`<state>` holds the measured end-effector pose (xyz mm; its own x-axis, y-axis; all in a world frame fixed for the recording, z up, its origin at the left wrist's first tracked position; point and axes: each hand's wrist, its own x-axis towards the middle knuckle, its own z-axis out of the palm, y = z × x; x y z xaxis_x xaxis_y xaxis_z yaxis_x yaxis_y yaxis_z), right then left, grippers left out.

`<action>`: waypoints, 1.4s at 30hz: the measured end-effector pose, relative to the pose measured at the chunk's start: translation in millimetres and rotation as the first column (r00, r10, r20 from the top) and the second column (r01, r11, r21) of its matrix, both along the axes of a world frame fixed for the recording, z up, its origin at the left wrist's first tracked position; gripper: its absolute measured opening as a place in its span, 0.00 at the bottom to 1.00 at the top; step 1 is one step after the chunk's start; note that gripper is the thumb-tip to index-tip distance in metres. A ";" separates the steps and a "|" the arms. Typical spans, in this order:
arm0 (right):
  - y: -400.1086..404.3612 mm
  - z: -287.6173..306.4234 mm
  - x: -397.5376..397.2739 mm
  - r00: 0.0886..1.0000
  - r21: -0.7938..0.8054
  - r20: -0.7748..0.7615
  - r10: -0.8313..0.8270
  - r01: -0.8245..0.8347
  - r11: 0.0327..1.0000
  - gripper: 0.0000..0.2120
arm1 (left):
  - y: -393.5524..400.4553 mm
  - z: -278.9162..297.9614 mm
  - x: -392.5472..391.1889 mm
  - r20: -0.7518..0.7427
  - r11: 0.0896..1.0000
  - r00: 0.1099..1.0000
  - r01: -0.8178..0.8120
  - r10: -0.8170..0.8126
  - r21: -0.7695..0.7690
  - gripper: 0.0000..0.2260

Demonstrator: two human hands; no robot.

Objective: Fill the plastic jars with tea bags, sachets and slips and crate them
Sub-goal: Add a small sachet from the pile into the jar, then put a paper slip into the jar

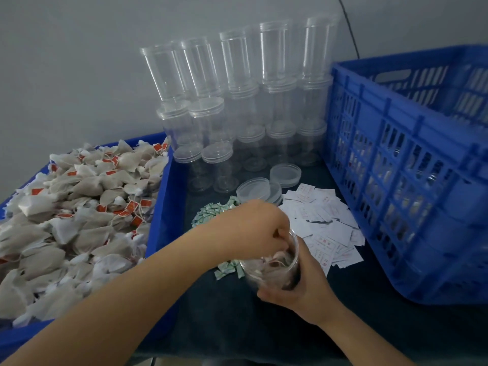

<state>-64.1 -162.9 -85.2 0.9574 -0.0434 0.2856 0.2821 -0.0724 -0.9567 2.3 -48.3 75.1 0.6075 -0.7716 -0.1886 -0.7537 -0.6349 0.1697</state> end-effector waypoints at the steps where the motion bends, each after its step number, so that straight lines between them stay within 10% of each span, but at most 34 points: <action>1: -4.1 -1.3 -2.5 1.000 0.004 -0.004 -0.011 0.011 1.000 0.40 | -3.4 2.2 3.7 -0.084 0.993 0.996 -0.048 0.040 -0.103 0.04; 7: -20.9 -14.0 -12.1 0.996 -0.025 -0.043 -0.075 0.074 0.997 0.45 | -35.7 -33.6 52.8 -0.240 0.836 0.941 -0.326 0.240 -0.441 0.03; 13: -21.6 -17.4 -8.7 0.996 -0.020 -0.051 -0.071 0.070 0.997 0.45 | -52.8 -87.3 83.5 -0.060 0.996 0.996 -0.068 0.065 -0.053 0.16; 30: -21.2 -18.0 -6.9 0.997 -0.033 -0.038 -0.064 0.063 0.997 0.43 | -57.6 -98.9 99.1 -0.134 0.999 0.990 0.033 -0.037 -0.034 0.10; 42: -21.5 -16.7 -8.1 0.995 0.033 -0.103 -0.004 0.007 0.999 0.43 | -22.6 -14.4 86.3 -0.312 0.862 0.939 -0.273 0.144 -0.427 0.03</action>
<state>-72.2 -184.4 -101.9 0.9814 -0.0566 0.1835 0.1813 -0.0418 -0.9825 88.7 -70.9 60.7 0.7425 -0.6695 -0.0203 -0.4990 -0.5731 0.6500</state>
